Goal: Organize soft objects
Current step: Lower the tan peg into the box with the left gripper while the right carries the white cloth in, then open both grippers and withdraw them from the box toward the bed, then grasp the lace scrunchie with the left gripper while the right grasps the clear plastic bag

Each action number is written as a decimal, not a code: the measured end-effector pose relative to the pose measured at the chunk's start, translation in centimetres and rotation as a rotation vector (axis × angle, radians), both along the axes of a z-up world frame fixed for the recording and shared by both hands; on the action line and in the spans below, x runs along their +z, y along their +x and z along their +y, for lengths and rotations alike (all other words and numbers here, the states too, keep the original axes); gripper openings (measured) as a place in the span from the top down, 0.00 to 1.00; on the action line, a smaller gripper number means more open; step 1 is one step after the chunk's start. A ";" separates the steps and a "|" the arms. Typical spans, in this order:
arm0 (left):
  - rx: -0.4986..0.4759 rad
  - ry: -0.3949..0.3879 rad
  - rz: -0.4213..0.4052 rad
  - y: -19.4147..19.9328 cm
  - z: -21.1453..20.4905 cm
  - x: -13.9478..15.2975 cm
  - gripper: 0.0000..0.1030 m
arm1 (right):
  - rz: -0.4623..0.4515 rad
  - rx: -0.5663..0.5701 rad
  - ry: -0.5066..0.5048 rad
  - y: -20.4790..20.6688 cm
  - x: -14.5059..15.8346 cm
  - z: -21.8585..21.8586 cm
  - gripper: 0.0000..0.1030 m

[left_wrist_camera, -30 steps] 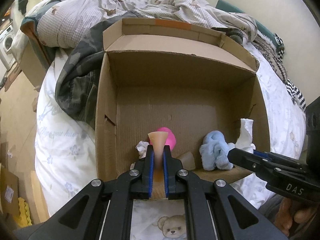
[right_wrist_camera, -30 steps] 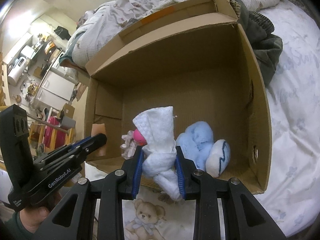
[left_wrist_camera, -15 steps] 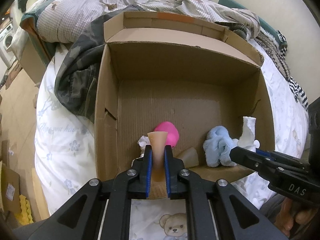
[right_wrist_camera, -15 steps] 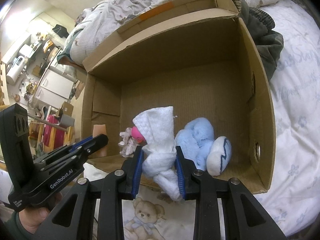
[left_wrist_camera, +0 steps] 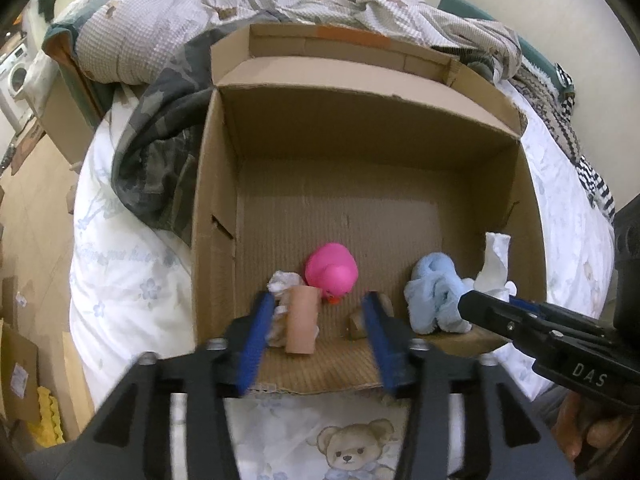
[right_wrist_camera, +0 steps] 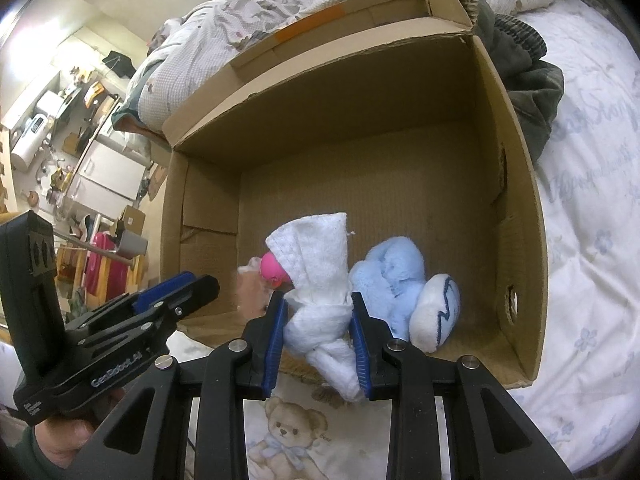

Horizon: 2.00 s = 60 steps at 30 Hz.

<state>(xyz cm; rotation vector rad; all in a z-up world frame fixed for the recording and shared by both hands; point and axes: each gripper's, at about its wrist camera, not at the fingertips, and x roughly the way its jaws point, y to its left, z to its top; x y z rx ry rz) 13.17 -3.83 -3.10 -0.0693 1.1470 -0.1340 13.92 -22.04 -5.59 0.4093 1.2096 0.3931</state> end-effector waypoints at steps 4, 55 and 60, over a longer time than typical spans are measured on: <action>0.006 0.010 -0.017 0.0 0.1 0.3 0.41 | -0.001 -0.008 0.004 0.1 0.0 -0.2 0.68; 0.032 0.012 -0.009 -8.7 4.7 0.5 0.41 | 0.136 -0.124 -0.048 -5.6 -2.3 -2.2 0.29; 0.031 0.000 -0.008 -9.4 4.6 0.5 0.41 | 0.168 -0.094 -0.181 -3.7 -4.8 -0.7 0.29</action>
